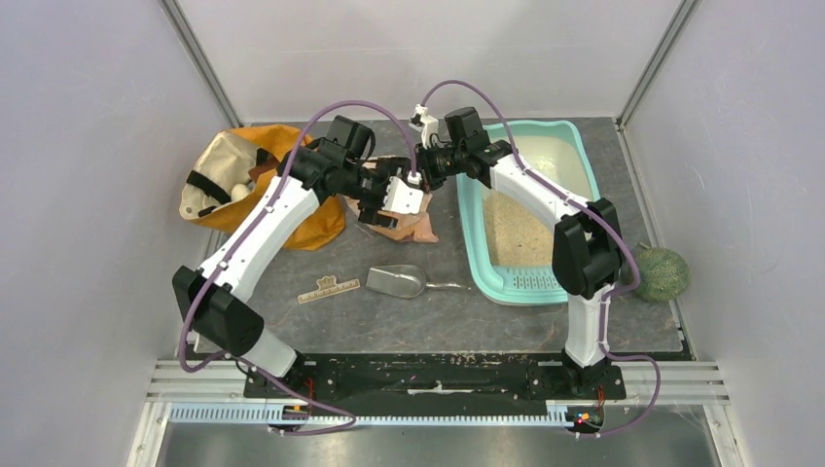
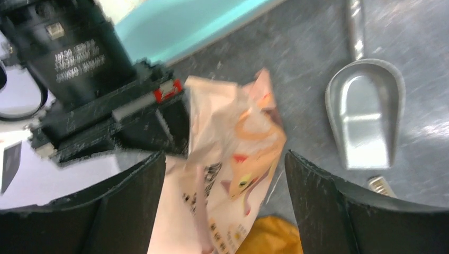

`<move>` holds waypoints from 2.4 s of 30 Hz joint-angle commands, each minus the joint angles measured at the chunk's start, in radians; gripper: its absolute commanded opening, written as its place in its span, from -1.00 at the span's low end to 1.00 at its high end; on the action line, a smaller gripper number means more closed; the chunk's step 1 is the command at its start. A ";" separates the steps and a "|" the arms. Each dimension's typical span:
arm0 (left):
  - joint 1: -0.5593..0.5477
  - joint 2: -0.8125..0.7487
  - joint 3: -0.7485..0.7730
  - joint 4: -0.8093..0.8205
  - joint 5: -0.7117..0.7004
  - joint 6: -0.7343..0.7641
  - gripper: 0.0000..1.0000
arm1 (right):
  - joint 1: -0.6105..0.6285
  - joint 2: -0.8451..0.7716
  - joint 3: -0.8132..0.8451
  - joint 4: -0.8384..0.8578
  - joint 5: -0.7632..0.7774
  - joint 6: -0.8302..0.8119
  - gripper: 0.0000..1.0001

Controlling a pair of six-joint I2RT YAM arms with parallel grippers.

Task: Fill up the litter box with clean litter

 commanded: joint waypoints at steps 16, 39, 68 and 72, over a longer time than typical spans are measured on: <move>0.215 0.001 -0.039 0.575 -0.299 -0.255 0.24 | 0.006 -0.091 0.003 0.048 -0.127 -0.162 -1.00; 0.035 -0.031 0.089 -0.181 0.099 0.283 0.07 | 0.014 -0.106 0.027 0.068 -0.104 -0.161 -1.00; 0.005 0.251 0.257 -0.298 -0.159 0.290 -0.28 | 0.026 -0.142 -0.015 0.084 -0.081 -0.209 -1.00; 0.005 0.259 0.253 -0.301 -0.167 0.280 -0.30 | 0.026 -0.147 -0.025 0.084 -0.083 -0.213 -1.00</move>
